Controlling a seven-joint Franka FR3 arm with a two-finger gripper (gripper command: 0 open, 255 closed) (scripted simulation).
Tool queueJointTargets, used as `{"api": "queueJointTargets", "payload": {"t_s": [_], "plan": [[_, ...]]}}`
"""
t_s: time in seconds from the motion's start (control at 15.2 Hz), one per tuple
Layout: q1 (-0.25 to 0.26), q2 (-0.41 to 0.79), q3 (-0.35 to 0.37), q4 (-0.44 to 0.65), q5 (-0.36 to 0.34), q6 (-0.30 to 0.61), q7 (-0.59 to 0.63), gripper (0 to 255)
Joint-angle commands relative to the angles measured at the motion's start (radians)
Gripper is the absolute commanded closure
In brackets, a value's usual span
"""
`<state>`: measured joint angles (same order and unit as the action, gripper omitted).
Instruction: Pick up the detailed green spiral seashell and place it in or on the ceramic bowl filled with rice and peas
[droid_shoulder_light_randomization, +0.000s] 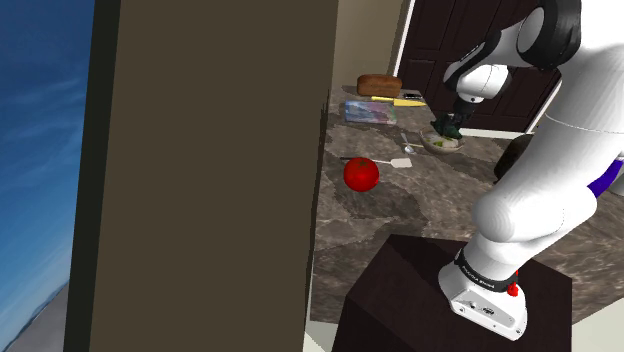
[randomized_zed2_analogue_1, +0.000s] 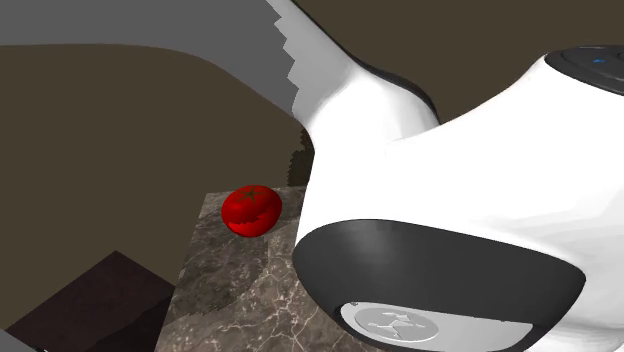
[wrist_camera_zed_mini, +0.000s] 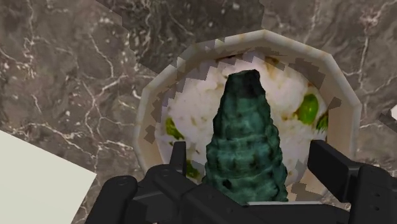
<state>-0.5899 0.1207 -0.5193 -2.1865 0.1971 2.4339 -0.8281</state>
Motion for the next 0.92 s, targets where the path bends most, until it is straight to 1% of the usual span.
{"api": "queueJointTargets", "payload": {"t_s": [0.0, 0.07, 0.33, 0.86], "plan": [[0.000, 0.000, 0.000, 0.000, 0.000, 0.000, 0.000, 0], [0.000, 0.000, 0.000, -0.001, 0.000, 0.000, 0.000, 0], [0.009, -0.102, -0.014, 0.024, -0.088, -0.107, 0.061, 0], [0.009, -0.102, -0.013, 0.024, -0.088, -0.107, 0.061, 0]]}}
